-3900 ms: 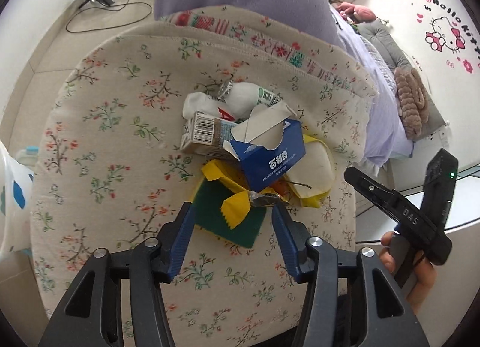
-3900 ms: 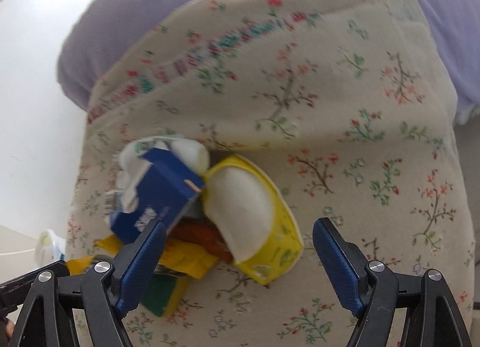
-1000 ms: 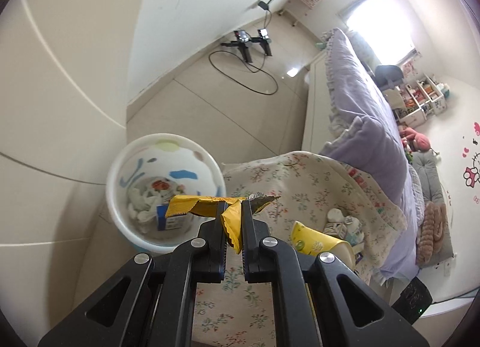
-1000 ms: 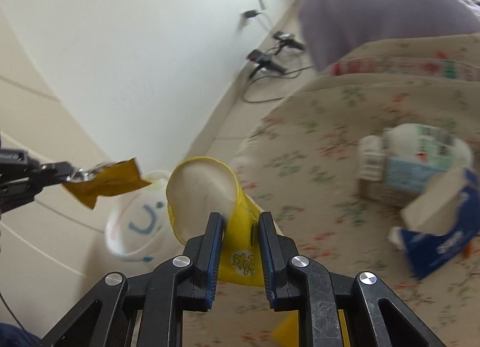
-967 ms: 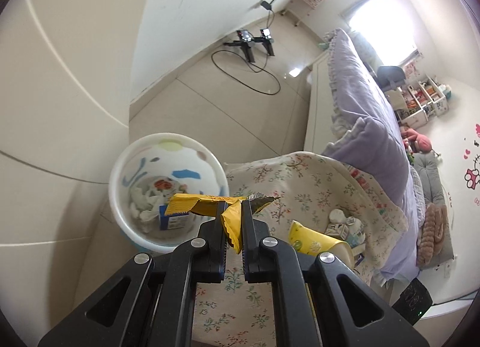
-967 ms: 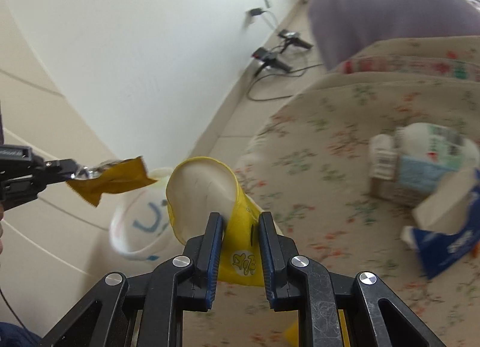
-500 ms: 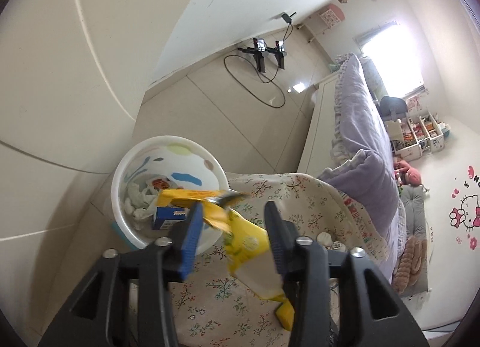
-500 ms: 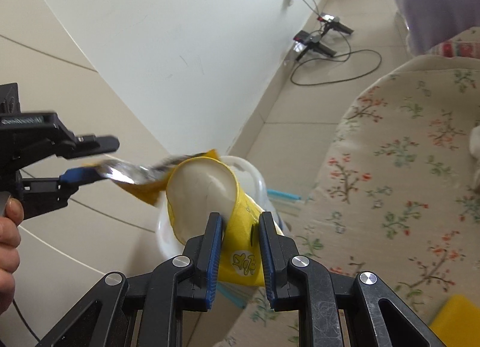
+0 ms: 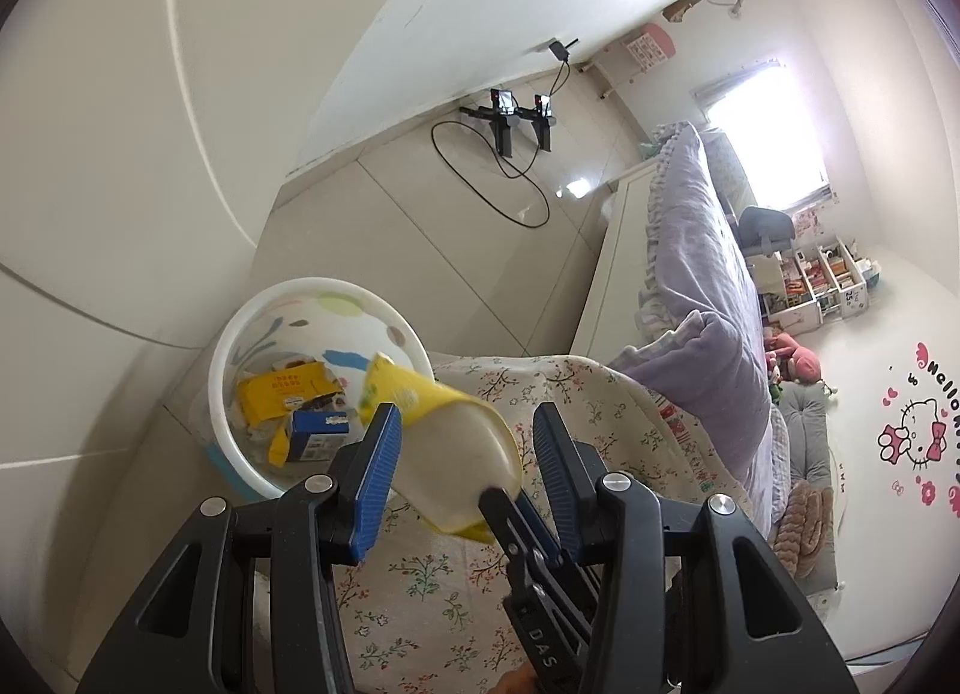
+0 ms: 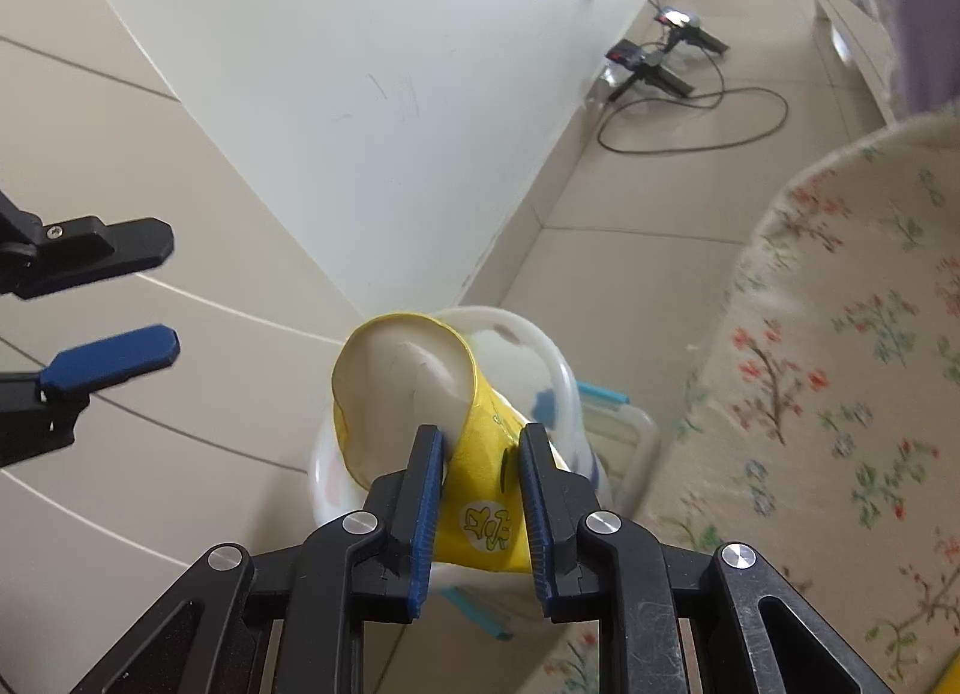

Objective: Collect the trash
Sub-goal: 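Carry the wrapper and paper cup to the wastebasket and release both, then grasp the yellow sponge with the left gripper while the right gripper grasps the blue box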

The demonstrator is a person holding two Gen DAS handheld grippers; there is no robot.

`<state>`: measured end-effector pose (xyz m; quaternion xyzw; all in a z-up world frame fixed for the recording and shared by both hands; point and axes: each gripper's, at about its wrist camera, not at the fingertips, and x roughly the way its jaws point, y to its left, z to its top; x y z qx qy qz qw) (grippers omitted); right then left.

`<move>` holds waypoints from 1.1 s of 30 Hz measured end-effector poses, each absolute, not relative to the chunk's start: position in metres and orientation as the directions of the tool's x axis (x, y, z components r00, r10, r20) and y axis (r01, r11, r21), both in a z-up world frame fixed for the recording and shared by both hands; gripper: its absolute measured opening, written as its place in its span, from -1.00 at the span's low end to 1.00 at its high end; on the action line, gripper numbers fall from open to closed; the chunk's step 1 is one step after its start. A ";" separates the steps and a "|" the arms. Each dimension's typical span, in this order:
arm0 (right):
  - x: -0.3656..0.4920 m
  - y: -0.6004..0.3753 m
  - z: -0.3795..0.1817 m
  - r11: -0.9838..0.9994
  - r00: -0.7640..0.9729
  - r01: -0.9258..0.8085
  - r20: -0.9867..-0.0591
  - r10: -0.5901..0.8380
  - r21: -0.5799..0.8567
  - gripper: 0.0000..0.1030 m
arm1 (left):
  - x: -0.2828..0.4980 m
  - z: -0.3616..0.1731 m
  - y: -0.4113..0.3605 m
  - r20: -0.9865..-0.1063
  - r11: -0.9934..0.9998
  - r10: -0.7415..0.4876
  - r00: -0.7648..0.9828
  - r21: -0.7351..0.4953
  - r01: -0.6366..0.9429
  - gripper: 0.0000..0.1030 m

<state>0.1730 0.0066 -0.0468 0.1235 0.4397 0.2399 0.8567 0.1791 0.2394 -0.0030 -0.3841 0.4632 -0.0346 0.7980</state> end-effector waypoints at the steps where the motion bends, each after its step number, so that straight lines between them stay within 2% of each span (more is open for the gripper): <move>1: 0.178 0.015 -0.045 0.853 0.500 -0.314 -0.691 0.522 0.417 -0.48 | 0.179 -0.002 0.240 -0.712 0.703 -0.408 0.571 -0.645 -0.301 -0.06; 2: 0.182 0.023 -0.045 0.844 0.496 -0.337 -0.683 0.536 0.417 -0.45 | 0.179 -0.002 0.241 -0.709 0.698 -0.407 0.576 -0.648 -0.305 -0.06; 4: 0.188 0.040 -0.050 0.832 0.467 -0.388 -0.695 0.548 0.396 0.00 | 0.177 -0.002 0.245 -0.704 0.690 -0.405 0.583 -0.654 -0.310 -0.06; 5: 0.188 0.046 -0.053 0.837 0.457 -0.394 -0.709 0.538 0.381 0.29 | 0.176 -0.001 0.246 -0.703 0.689 -0.403 0.585 -0.654 -0.311 -0.06; 12: 0.176 0.015 -0.070 0.870 0.454 -0.353 -0.750 0.481 0.344 0.31 | 0.177 0.000 0.241 -0.704 0.699 -0.411 0.579 -0.651 -0.295 -0.06; 19: 0.153 -0.068 -0.038 0.905 0.501 -0.300 -0.757 0.420 0.303 0.32 | 0.186 -0.003 0.199 -0.738 0.772 -0.438 0.513 -0.601 -0.205 -0.06; 23: 0.142 -0.141 -0.007 0.927 0.554 -0.207 -0.743 0.375 0.313 0.37 | 0.189 -0.006 0.152 -0.761 0.820 -0.473 0.444 -0.565 -0.096 -0.06; 26: 0.131 -0.198 0.016 0.936 0.609 -0.138 -0.718 0.337 0.323 0.57 | 0.188 -0.007 0.116 -0.780 0.849 -0.476 0.407 -0.528 -0.018 -0.05; 28: 0.122 -0.236 0.024 0.946 0.641 -0.094 -0.708 0.296 0.310 0.65 | 0.186 -0.010 0.091 -0.794 0.865 -0.477 0.377 -0.500 0.042 0.05; 30: 0.114 -0.275 0.020 0.948 0.657 -0.028 -0.709 0.257 0.318 0.67 | 0.181 -0.015 0.058 -0.808 0.873 -0.483 0.337 -0.474 0.113 0.10; 33: 0.107 -0.332 -0.004 0.904 0.649 0.127 -0.723 0.235 0.408 0.67 | 0.174 -0.026 0.019 -0.834 0.877 -0.479 0.276 -0.443 0.185 0.11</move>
